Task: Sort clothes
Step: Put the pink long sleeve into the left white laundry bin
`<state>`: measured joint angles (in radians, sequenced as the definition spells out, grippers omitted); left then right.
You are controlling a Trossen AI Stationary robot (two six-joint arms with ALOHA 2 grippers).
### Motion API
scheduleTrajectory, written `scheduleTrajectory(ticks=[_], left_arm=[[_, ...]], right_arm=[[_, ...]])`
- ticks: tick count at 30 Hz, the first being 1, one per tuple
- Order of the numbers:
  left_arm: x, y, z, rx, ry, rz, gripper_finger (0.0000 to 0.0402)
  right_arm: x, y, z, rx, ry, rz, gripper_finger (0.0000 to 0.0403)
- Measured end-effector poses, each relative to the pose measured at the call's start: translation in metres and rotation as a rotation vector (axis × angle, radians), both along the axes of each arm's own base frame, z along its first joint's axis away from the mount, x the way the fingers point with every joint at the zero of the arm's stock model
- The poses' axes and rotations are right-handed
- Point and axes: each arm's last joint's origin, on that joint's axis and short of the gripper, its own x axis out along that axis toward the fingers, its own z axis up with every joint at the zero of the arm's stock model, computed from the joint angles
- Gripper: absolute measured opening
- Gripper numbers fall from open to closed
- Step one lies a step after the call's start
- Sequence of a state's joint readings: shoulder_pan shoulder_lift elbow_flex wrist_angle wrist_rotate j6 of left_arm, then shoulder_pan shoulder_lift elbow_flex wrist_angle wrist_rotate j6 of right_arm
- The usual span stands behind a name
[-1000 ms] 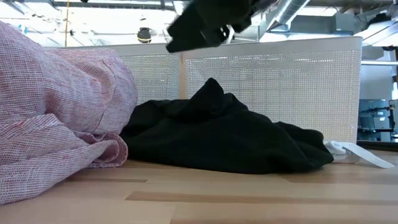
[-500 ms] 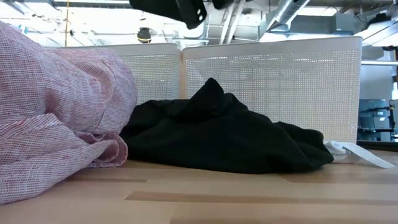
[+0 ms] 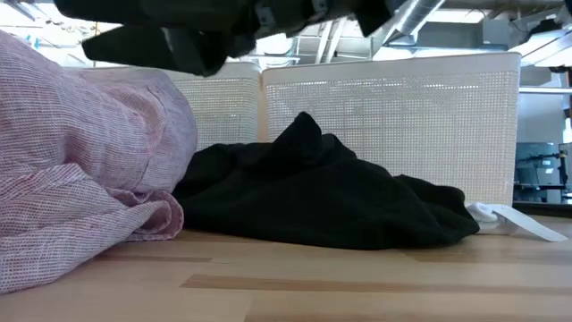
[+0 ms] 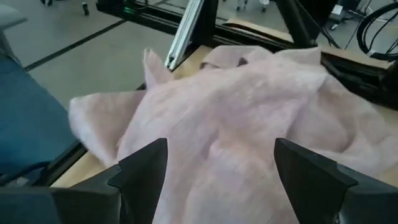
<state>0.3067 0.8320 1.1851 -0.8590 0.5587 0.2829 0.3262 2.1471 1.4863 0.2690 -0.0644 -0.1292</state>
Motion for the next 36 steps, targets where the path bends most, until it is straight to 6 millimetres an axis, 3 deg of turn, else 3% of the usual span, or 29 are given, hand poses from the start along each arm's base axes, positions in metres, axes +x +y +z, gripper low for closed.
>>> scheduleTrajectory(ticks=[4,13,16,21,26,33,36], left_arm=[[0.009,-0.001,-0.003,-0.009,0.024,-0.012,0.0215],[0.023,-0.007,-0.007,-0.018,0.062,-0.036,0.0215],[0.027,-0.008,-0.009,-0.018,0.077,-0.041,0.0215],[0.030,-0.011,-0.011,-0.009,0.091,-0.047,0.0215],[0.032,-0.011,-0.011,0.001,0.098,-0.040,0.0215],[0.032,-0.011,-0.011,-0.003,0.098,-0.031,0.0215],[0.032,-0.011,-0.011,-0.006,0.100,-0.023,0.0215]], right_arm=[[0.017,-0.006,-0.004,-0.008,-0.003,-0.014,0.0313],[0.055,-0.017,-0.047,0.027,0.097,-0.004,0.0313],[0.062,-0.020,-0.065,0.035,0.181,-0.013,0.0312],[0.068,-0.022,-0.073,0.049,0.239,-0.033,0.0287],[0.067,-0.024,-0.076,0.045,0.264,-0.037,0.0226],[0.064,-0.024,-0.078,0.007,0.295,-0.023,0.0044],[0.063,-0.023,-0.078,-0.011,0.297,-0.012,0.0018]])
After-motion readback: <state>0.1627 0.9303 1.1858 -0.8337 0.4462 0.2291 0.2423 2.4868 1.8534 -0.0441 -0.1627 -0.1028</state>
